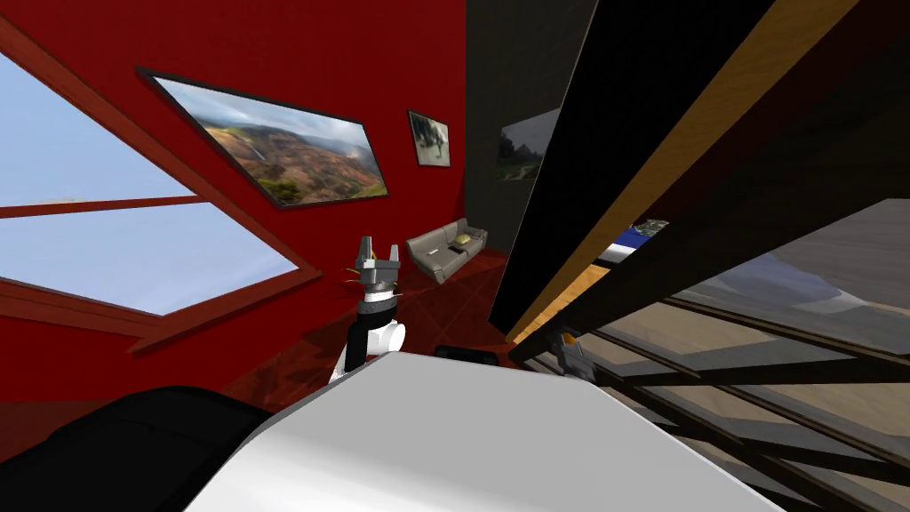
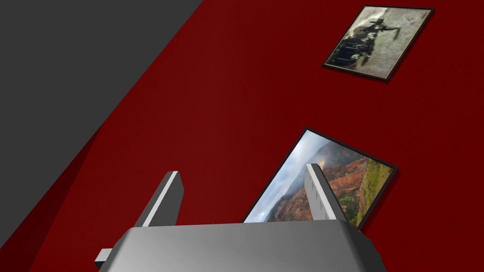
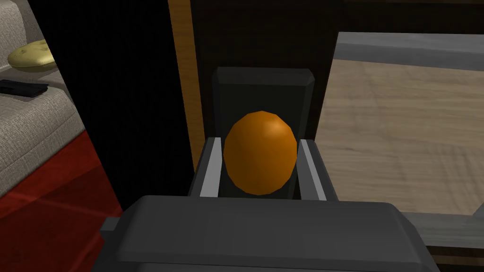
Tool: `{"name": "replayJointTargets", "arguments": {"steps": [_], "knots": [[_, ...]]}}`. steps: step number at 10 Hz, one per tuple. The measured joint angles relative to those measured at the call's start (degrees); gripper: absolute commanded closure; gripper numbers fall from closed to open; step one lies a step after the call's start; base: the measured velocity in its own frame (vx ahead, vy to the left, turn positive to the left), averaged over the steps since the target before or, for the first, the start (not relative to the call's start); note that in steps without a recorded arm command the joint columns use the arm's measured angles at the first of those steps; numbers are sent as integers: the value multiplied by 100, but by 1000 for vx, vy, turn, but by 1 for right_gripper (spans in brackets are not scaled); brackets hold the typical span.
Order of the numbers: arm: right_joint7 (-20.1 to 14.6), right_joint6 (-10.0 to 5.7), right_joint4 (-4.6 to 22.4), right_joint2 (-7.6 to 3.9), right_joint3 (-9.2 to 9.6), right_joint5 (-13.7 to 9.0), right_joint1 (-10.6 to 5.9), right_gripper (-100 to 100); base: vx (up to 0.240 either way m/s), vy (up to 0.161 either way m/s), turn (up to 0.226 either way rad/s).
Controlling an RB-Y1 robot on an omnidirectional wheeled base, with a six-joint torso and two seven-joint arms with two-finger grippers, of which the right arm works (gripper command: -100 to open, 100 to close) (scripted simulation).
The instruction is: Pull the door open
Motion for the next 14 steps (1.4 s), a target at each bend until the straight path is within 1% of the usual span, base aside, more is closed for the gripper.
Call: {"name": "replayJointTargets", "arguments": {"steps": [1,2,3,4,7,8,9,10,11,14], "knots": [[-64,-2,-42,-54,86,52,27,100,-116,-2,37],[-74,15,-44,-44,119,65,38,100,-156,-1,89],[-92,9,-88,-82,168,94,77,100,-243,-3,108],[-141,-38,-98,-127,229,139,87,100,-227,6,77],[-360,-220,-6,-254,469,307,116,100,-248,3,96],[-405,-262,-53,-306,545,358,165,100,-256,-22,80],[-453,-302,-66,-342,630,413,198,100,-104,-3,25],[-464,-294,-59,-331,662,427,212,100,-144,-14,104],[-493,-321,-53,-363,711,451,230,100,-246,-20,134],[-657,-513,25,-473,894,564,238,100,-225,5,94]]}}
